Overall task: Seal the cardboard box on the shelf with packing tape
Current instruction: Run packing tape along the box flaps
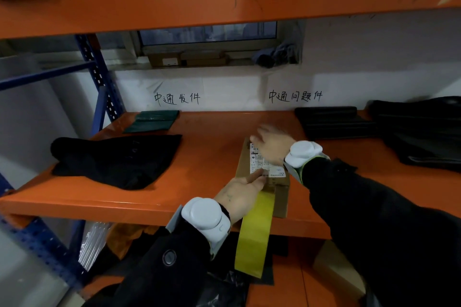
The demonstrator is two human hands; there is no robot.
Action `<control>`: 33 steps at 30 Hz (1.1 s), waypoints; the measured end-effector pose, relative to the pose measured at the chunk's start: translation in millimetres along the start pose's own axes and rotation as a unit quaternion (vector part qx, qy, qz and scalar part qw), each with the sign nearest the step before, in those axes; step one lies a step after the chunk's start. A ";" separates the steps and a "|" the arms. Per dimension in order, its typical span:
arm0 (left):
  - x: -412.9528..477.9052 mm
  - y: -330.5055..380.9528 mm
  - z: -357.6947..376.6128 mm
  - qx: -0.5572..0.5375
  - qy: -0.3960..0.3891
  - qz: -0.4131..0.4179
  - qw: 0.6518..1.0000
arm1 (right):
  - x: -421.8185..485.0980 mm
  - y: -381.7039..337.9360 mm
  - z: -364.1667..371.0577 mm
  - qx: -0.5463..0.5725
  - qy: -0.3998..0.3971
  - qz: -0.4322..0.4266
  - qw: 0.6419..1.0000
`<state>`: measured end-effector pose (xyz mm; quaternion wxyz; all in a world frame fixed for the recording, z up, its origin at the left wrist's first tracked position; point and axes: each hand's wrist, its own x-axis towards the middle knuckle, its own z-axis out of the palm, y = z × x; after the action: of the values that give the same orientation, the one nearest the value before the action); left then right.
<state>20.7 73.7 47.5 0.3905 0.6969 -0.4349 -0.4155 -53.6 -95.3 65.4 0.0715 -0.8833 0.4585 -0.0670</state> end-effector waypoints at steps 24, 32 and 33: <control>0.6 -31.1 -2.5 -0.005 -0.034 0.018 0.999 | -25.5 1.5 23.5 0.031 0.000 -0.021 0.999; -5.4 -24.9 -3.6 0.001 0.014 0.015 1.000 | -65.8 15.3 10.8 0.156 0.013 -0.132 0.979; -5.4 -24.6 -3.1 0.003 0.017 0.015 1.000 | -69.8 17.3 8.0 0.148 -0.013 -0.138 0.979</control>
<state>29.1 87.1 27.6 0.4019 0.6982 -0.4398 -0.3969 -105.8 -47.4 50.6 0.1980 -0.9183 0.3166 -0.1317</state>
